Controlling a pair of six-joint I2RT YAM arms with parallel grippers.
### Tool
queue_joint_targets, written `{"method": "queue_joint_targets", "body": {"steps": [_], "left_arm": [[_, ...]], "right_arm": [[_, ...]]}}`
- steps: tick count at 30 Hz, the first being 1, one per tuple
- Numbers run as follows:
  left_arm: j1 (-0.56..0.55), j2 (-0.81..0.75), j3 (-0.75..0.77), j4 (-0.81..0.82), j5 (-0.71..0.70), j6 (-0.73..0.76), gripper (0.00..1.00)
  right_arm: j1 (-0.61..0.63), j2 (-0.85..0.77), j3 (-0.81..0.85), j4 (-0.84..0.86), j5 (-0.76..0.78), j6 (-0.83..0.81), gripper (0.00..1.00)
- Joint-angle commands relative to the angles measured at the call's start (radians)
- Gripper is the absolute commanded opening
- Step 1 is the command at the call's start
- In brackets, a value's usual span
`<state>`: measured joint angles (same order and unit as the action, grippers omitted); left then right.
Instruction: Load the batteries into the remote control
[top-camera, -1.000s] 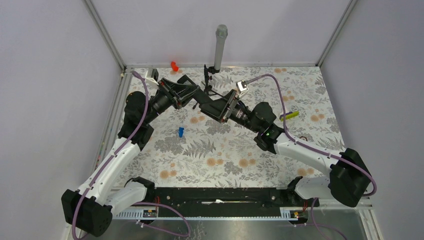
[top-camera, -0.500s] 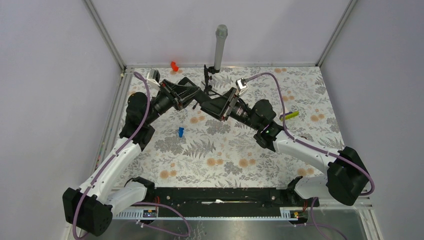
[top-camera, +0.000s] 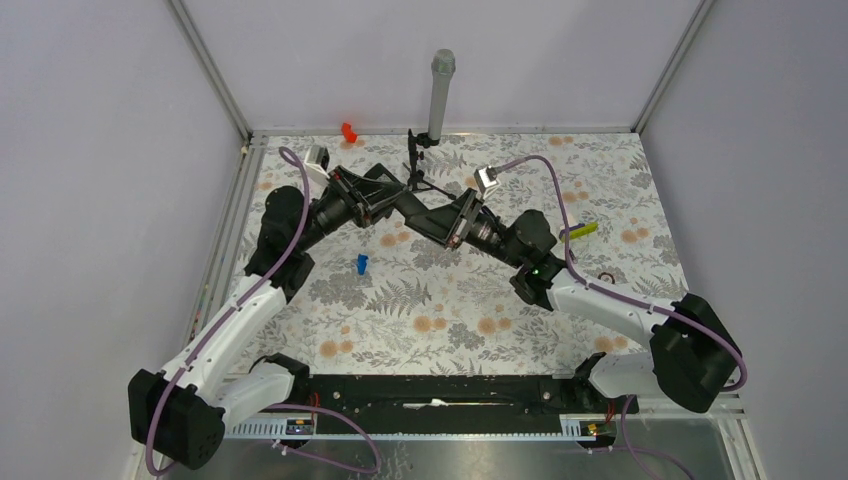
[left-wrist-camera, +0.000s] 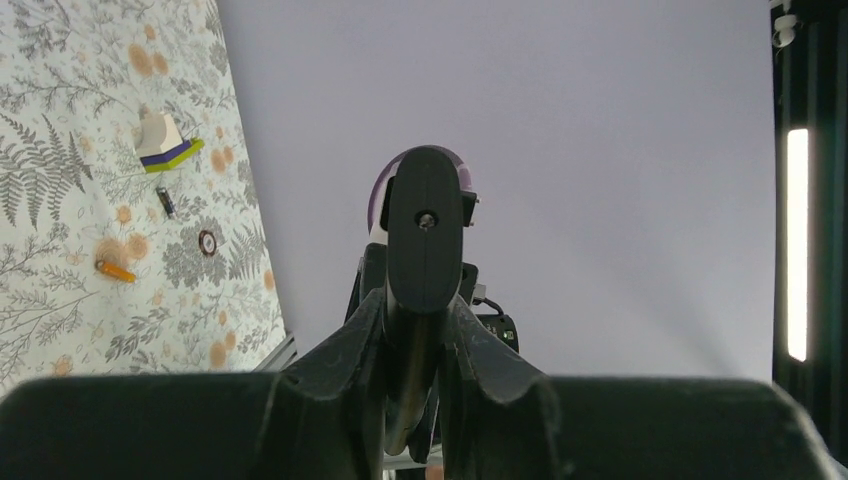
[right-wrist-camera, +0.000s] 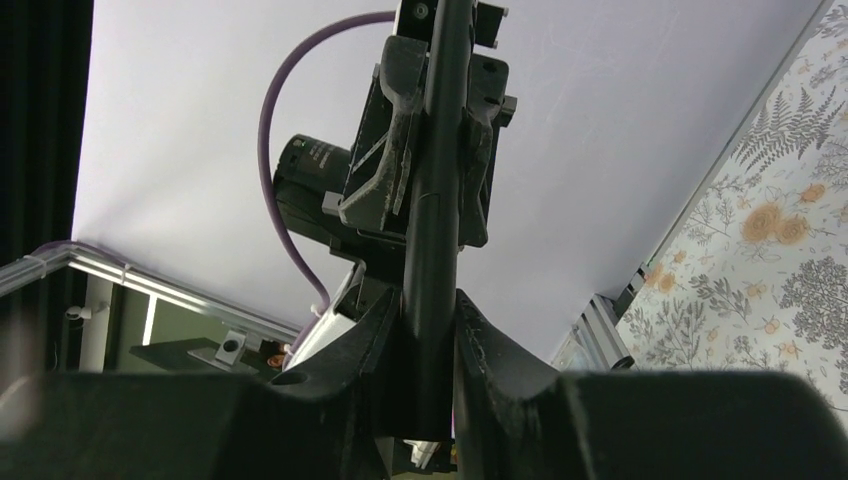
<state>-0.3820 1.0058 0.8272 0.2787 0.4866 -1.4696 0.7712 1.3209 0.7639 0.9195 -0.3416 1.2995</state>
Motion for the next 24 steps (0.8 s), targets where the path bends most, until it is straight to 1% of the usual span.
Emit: {"method": "queue_joint_targets", "body": {"steps": [1,10,15,18,24], "left_arm": [[0.01,-0.024,0.085,0.171,0.026,-0.083,0.0],[0.017,-0.021,0.067,0.172,0.023,-0.081,0.0],[0.029,-0.025,0.033,0.175,0.015,-0.069,0.0],[0.035,-0.032,0.007,0.168,-0.001,-0.047,0.0],[0.037,-0.028,0.001,0.132,-0.024,-0.003,0.0]], "right_arm": [[-0.027,-0.021,-0.099,0.006,-0.026,-0.064,0.27],[-0.042,-0.051,-0.114,0.07,-0.098,-0.127,0.27],[-0.062,-0.058,-0.137,0.132,-0.105,-0.092,0.25],[-0.068,-0.069,-0.143,0.135,-0.098,-0.081,0.25],[-0.07,-0.097,-0.152,0.104,-0.071,-0.091,0.31]]}}
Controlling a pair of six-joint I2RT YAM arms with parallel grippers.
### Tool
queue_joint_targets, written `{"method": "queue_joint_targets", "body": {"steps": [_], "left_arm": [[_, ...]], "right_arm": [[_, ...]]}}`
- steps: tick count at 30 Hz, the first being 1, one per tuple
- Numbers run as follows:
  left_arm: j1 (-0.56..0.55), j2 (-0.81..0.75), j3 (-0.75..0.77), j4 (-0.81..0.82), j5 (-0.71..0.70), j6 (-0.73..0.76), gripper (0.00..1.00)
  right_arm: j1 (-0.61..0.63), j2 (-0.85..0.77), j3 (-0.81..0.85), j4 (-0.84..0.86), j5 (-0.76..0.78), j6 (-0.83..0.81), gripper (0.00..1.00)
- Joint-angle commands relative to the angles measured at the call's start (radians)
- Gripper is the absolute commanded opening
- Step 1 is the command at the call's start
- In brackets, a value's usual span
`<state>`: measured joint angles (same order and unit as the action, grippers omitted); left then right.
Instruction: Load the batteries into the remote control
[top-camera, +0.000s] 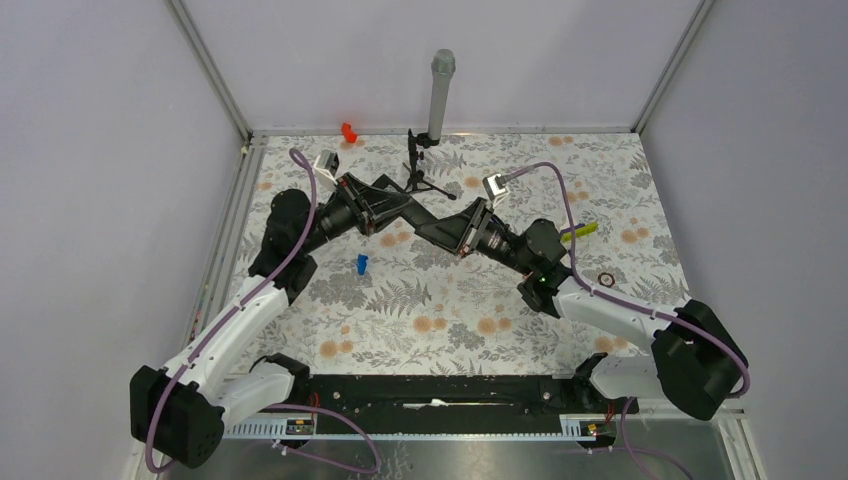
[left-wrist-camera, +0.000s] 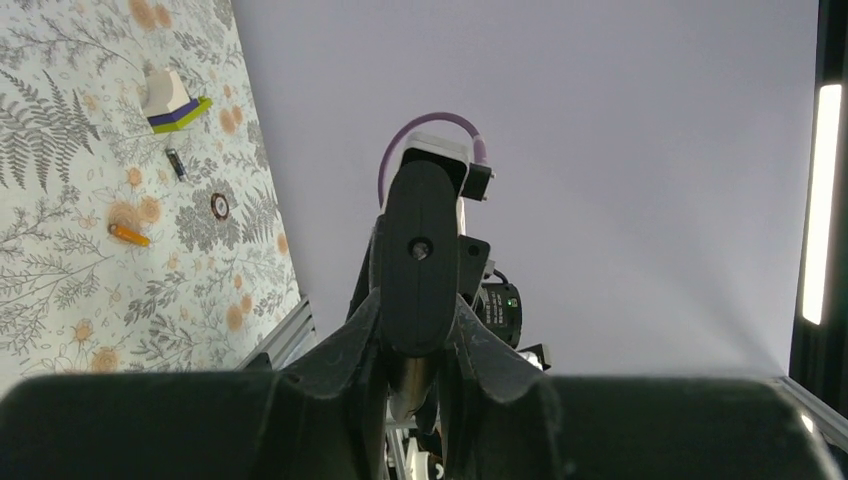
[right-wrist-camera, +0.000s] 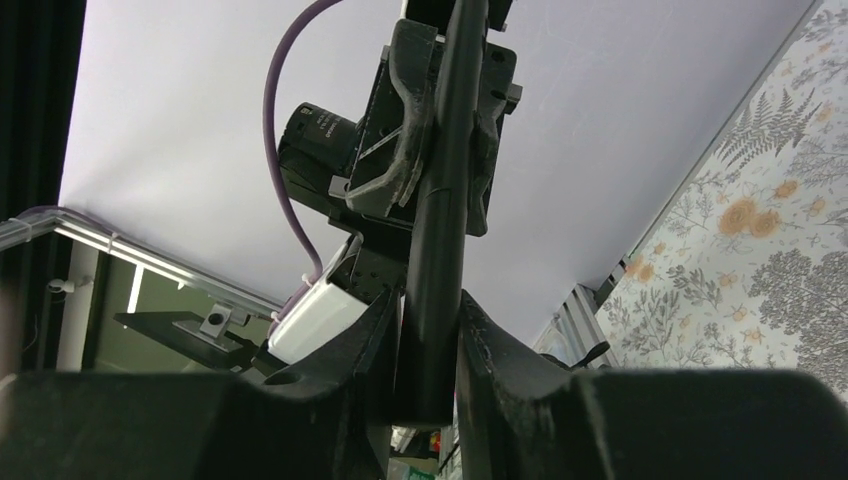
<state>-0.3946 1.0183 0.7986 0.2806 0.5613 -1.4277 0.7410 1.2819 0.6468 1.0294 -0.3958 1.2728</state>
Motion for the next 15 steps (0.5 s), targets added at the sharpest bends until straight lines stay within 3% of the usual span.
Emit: {"method": "queue_joint_targets", "body": {"steps": [1,6,8,15], "left_arm": [[0.049,-0.041,0.028,0.122,-0.104,-0.039,0.0],[0.049,-0.026,0.028,0.108,-0.105,0.001,0.0],[0.044,-0.021,0.023,0.103,-0.096,0.017,0.0],[0.036,-0.011,-0.005,0.086,-0.088,0.053,0.0]], "right_arm": [[-0.04,-0.062,-0.035,-0.014,-0.008,-0.069,0.33],[-0.042,-0.051,0.004,-0.086,0.01,-0.084,0.39],[-0.042,-0.033,0.034,-0.124,0.01,-0.085,0.47],[-0.042,0.024,0.093,-0.068,-0.022,-0.088,0.89]]}}
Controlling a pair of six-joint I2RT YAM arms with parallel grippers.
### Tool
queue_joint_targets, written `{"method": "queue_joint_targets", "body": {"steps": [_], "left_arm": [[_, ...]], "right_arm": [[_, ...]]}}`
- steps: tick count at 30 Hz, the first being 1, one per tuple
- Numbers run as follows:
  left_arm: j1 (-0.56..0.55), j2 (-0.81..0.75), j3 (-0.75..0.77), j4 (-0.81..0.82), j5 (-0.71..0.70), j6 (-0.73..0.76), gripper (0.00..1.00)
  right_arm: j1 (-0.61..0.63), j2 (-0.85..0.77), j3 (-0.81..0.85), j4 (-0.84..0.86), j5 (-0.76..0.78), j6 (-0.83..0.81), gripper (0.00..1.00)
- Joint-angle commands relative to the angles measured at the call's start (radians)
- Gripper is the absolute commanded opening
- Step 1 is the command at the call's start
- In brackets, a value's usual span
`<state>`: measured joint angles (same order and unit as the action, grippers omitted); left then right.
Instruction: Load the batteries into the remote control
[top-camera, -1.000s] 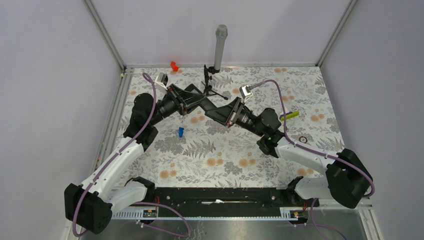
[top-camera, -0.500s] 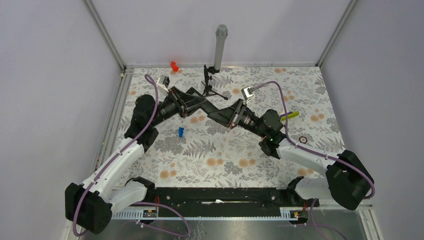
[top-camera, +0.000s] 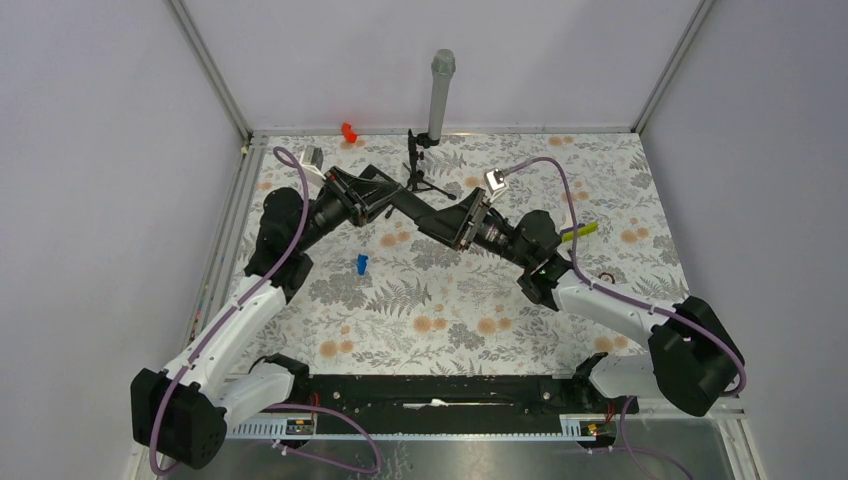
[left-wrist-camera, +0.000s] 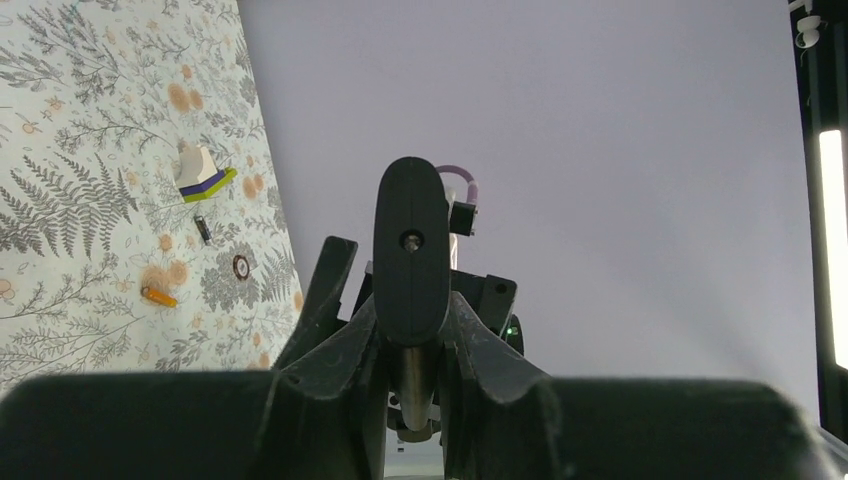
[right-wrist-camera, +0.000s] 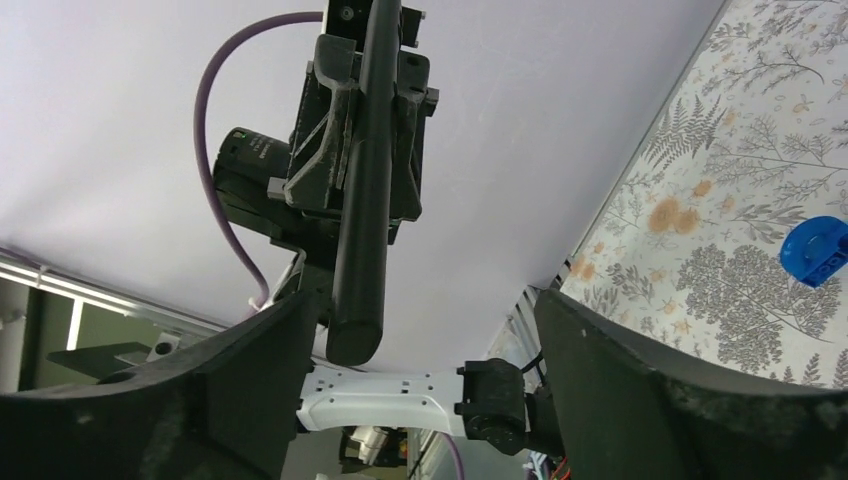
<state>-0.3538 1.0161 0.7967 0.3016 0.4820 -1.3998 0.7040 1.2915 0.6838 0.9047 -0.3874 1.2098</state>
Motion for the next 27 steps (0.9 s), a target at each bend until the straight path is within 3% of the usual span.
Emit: {"method": "queue_joint_targets", "body": {"steps": [1,5,9,13,17,20,27], "left_arm": [[-0.006,-0.006,-0.007,0.065,-0.005,0.027,0.0],[-0.008,0.003,-0.018,0.074,0.005,0.03,0.0],[-0.013,0.003,-0.018,0.088,0.019,0.028,0.0],[-0.014,-0.007,-0.014,0.088,0.029,0.023,0.0],[-0.014,-0.023,-0.007,0.092,0.027,0.009,0.0],[-0.012,-0.033,0.006,0.095,0.018,0.001,0.0],[0.009,-0.04,0.057,0.093,0.028,-0.01,0.0]], "right_arm": [[-0.005,0.022,0.071,0.057,-0.037,-0.03,0.92],[-0.005,0.069,0.137,0.027,-0.07,-0.031,0.93],[-0.005,0.126,0.207,-0.019,-0.091,-0.008,0.86],[-0.005,0.166,0.224,-0.049,-0.096,0.027,0.72],[-0.005,0.168,0.166,-0.043,-0.078,0.05,0.47],[-0.005,0.162,0.107,-0.017,-0.075,0.062,0.35],[-0.013,0.16,-0.001,0.133,-0.157,0.047,0.29]]}}
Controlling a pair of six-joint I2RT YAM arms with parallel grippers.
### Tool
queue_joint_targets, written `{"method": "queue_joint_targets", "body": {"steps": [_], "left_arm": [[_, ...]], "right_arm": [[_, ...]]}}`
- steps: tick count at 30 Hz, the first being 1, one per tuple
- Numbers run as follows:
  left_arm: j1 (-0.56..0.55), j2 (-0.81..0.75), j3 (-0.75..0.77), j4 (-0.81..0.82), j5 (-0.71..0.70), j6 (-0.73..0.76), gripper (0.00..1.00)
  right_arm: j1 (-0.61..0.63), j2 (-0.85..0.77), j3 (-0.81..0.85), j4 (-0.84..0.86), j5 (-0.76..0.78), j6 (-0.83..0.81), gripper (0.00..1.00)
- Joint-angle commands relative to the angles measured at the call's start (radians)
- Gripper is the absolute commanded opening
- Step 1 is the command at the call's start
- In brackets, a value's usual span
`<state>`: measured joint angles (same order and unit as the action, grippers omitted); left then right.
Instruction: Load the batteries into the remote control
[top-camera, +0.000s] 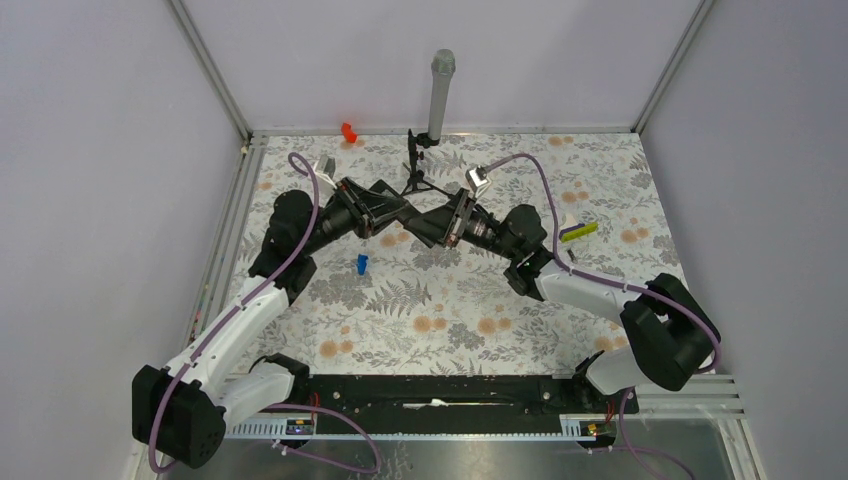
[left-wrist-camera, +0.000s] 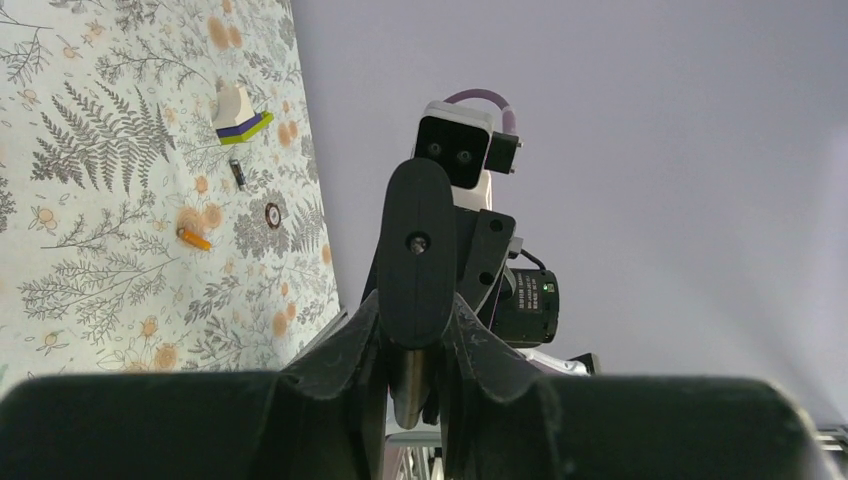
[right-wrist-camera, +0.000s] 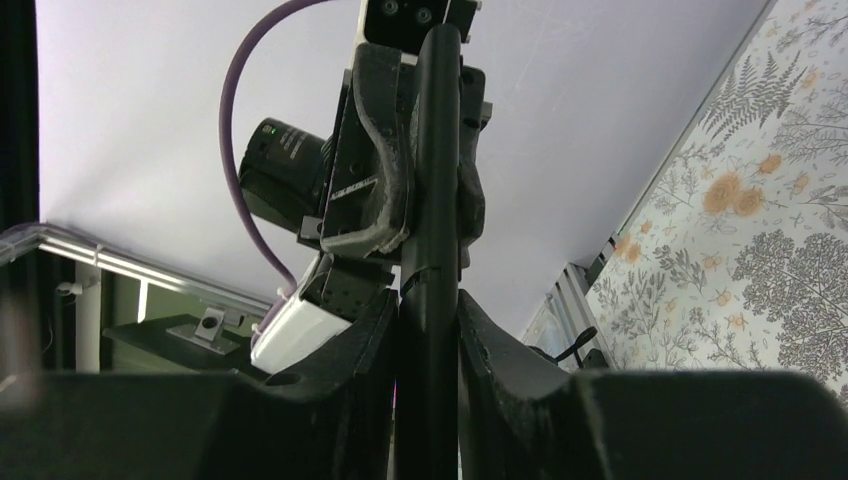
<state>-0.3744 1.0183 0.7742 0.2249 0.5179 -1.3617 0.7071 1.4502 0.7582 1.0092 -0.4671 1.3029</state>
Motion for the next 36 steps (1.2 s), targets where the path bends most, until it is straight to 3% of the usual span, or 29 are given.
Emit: {"method": "queue_joint_targets", "body": {"steps": [1,11,20,32,36], "left_arm": [[0.034,-0.042,0.085,0.167,-0.002,-0.053,0.0],[0.054,-0.023,0.088,0.179,0.044,-0.098,0.0],[0.046,-0.029,0.055,0.209,0.037,0.057,0.0],[0.043,-0.042,0.048,0.087,-0.012,0.281,0.0],[0.043,-0.034,0.036,0.113,-0.006,0.3,0.0]], "right_arm": [[-0.017,0.001,-0.083,0.044,-0.096,-0.055,0.29],[-0.03,-0.01,-0.067,0.039,-0.211,-0.146,0.3],[-0.037,0.012,0.027,-0.257,0.002,-0.06,0.63],[-0.038,-0.058,-0.04,-0.153,0.048,0.018,0.95],[-0.038,-0.119,-0.061,-0.194,0.082,0.013,0.95]]}}
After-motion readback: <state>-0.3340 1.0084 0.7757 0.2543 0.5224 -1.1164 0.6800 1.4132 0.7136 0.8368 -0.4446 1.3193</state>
